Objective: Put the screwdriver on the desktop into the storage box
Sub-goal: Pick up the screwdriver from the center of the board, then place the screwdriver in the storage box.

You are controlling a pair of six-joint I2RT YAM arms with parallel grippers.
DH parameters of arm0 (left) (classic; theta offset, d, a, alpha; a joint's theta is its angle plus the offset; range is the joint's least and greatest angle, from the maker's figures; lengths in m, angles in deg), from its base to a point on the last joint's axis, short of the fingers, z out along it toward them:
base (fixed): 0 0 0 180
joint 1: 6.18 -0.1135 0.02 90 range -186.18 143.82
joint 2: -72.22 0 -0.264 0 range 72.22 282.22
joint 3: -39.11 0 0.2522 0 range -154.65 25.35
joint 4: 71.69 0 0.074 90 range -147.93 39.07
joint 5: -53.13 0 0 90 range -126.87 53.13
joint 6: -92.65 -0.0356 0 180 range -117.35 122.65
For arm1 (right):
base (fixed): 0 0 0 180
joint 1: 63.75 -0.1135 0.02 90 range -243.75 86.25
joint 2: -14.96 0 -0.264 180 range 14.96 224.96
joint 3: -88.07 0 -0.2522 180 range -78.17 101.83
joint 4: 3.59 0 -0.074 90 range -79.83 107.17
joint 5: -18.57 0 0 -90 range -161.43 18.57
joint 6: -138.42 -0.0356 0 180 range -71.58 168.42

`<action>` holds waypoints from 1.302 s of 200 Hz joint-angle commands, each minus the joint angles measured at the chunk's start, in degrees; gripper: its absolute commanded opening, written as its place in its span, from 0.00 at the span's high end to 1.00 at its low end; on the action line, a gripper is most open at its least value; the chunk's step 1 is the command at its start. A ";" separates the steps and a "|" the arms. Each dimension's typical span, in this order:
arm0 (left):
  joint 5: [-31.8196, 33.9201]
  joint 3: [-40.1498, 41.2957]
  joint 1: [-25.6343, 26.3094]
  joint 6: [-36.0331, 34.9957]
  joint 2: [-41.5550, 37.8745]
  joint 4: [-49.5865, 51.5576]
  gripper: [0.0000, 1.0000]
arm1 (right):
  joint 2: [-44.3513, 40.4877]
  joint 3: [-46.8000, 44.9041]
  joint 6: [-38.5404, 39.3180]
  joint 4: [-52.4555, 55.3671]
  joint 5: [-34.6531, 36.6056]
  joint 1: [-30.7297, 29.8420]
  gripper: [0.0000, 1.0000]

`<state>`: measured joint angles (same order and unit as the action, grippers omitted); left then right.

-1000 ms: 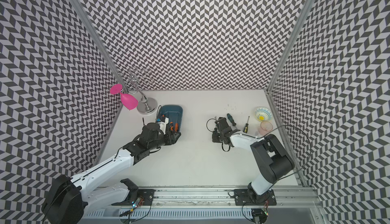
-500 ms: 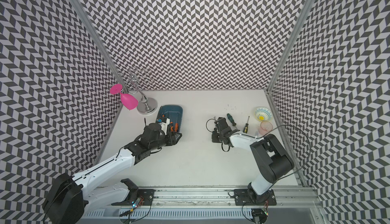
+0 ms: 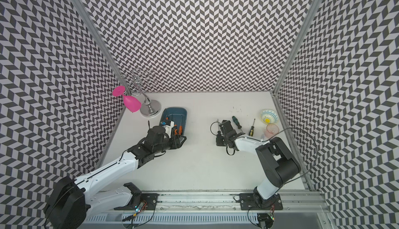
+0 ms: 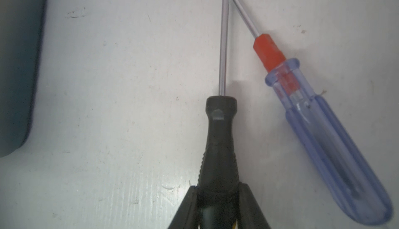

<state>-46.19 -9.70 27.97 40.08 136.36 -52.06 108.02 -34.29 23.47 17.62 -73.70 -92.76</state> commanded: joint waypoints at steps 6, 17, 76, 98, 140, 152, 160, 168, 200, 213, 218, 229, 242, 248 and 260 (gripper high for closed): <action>0.18 -1.18 0.43 0.36 -0.06 -1.59 0.46 | -0.85 -1.36 0.88 -0.79 -2.18 -0.95 0.81; 0.24 -1.11 0.44 0.36 -0.15 -1.82 0.46 | -1.84 -1.77 1.05 -1.10 -3.15 -0.96 0.82; -1.27 -0.38 1.64 1.55 -0.86 -6.41 0.44 | -13.84 -6.47 2.14 -6.02 -12.19 -1.49 0.84; -2.20 -0.04 3.10 2.40 -0.54 -10.42 0.38 | -17.95 -7.78 2.40 -7.43 -16.47 -1.61 0.84; -3.71 1.01 6.46 4.61 1.95 -20.67 0.34 | -26.34 -11.65 -0.37 -13.85 -24.67 -2.31 0.84; -4.25 1.19 7.28 5.25 3.11 -23.66 0.33 | -28.53 -12.67 -1.10 -15.79 -26.03 -2.85 0.84; -4.67 1.21 7.88 5.65 3.89 -25.63 0.32 | -30.03 -13.16 -1.42 -16.65 -26.41 -3.30 0.84; -5.06 1.20 8.46 5.97 4.77 -27.46 0.31 | -31.27 -13.54 -1.75 -17.37 -26.67 -3.78 0.84; -5.50 0.15 10.97 6.52 8.36 -31.91 0.31 | -34.32 -14.84 -2.89 -19.44 -27.48 -4.86 0.84; -5.39 -0.96 11.90 6.26 9.73 -32.14 0.32 | -34.74 -15.11 -2.93 -19.88 -27.95 -5.25 0.84; -5.34 -1.32 12.12 6.23 10.29 -32.30 0.33 | -34.86 -15.21 -2.99 -20.00 -27.94 -5.47 0.84; -5.32 -1.91 12.75 6.25 11.05 -32.86 0.35 | -35.05 -15.52 -3.14 -20.34 -27.89 -5.86 0.84; -5.27 -2.60 13.33 6.25 11.87 -33.44 0.38 | -35.14 -15.82 -3.23 -20.71 -27.97 -6.21 0.84; -5.25 -2.96 13.43 6.25 12.27 -33.50 0.39 | -35.14 -15.93 -3.30 -20.93 -27.91 -6.31 0.84; -5.34 -3.53 13.74 6.33 12.91 -33.60 0.42 | -35.05 -16.19 -3.51 -21.30 -27.97 -6.49 0.84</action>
<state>-51.13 -10.55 40.91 46.42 148.27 -82.48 74.01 -49.92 20.50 1.25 -100.49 -98.29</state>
